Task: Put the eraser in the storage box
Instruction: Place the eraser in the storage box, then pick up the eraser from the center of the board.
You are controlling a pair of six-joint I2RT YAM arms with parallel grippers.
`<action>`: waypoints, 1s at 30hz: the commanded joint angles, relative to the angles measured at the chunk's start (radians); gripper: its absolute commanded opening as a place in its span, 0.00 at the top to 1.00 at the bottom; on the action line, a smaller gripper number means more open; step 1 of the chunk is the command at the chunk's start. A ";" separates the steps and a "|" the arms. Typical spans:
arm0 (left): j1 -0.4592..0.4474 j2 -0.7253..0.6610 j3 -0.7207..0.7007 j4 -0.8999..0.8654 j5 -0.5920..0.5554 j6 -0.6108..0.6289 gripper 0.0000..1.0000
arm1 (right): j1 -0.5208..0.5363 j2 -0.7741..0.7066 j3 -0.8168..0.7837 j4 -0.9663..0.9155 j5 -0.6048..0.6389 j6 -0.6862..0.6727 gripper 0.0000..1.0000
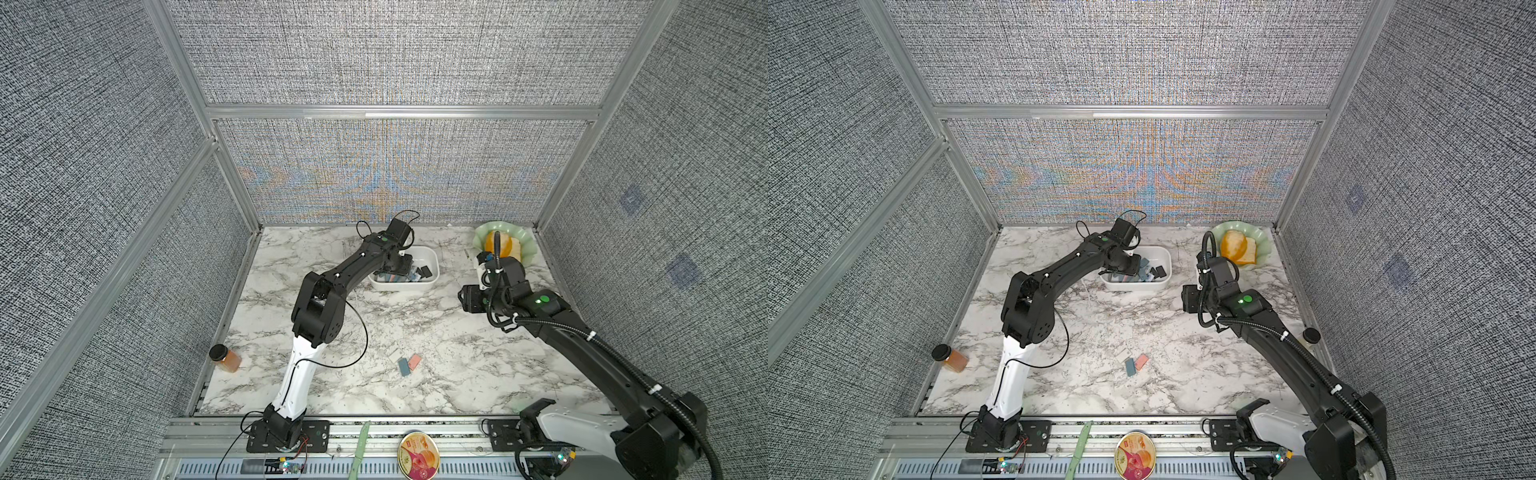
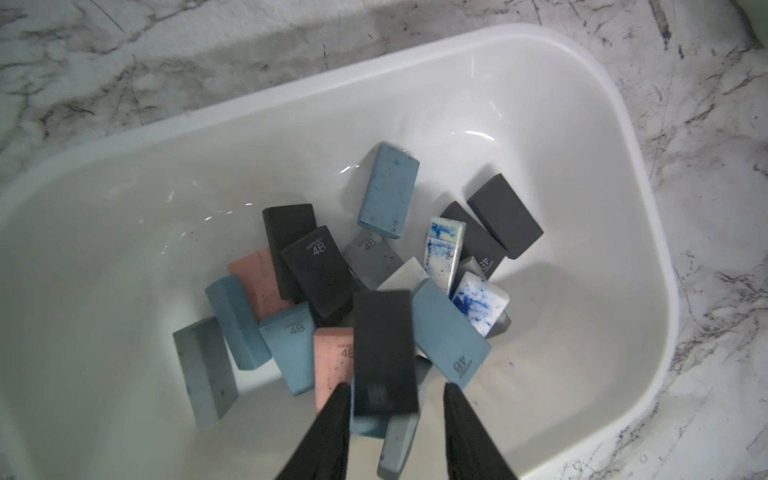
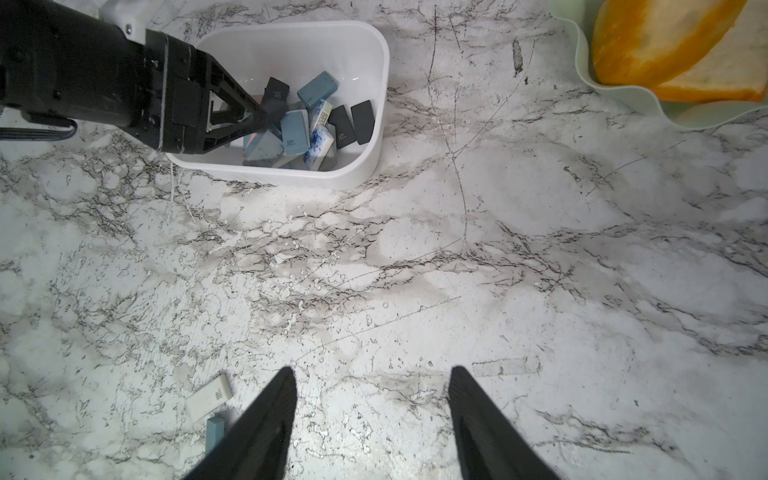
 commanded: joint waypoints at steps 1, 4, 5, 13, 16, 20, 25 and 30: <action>0.002 -0.007 0.007 -0.006 0.011 -0.008 0.51 | -0.001 0.006 0.012 -0.025 -0.018 -0.013 0.38; 0.002 -0.024 0.004 0.003 0.009 -0.007 0.39 | -0.001 0.005 0.013 -0.040 -0.041 -0.017 0.38; 0.003 -0.030 0.002 0.008 0.009 -0.009 0.38 | -0.001 0.004 0.016 -0.048 -0.048 -0.020 0.38; 0.002 -0.184 -0.094 0.077 0.002 -0.047 0.39 | 0.108 -0.019 -0.026 -0.073 -0.065 -0.007 0.38; 0.003 -0.291 -0.180 0.111 -0.028 -0.066 0.40 | 0.196 -0.007 -0.063 -0.059 -0.065 0.028 0.38; 0.004 -0.454 -0.311 0.138 -0.090 -0.093 0.42 | 0.310 0.035 -0.128 -0.006 -0.069 0.093 0.39; 0.005 -0.648 -0.506 0.177 -0.140 -0.142 0.43 | 0.395 0.113 -0.164 0.065 -0.060 0.200 0.38; 0.005 -0.809 -0.674 0.197 -0.166 -0.192 0.45 | 0.437 0.171 -0.149 0.100 0.006 0.330 0.38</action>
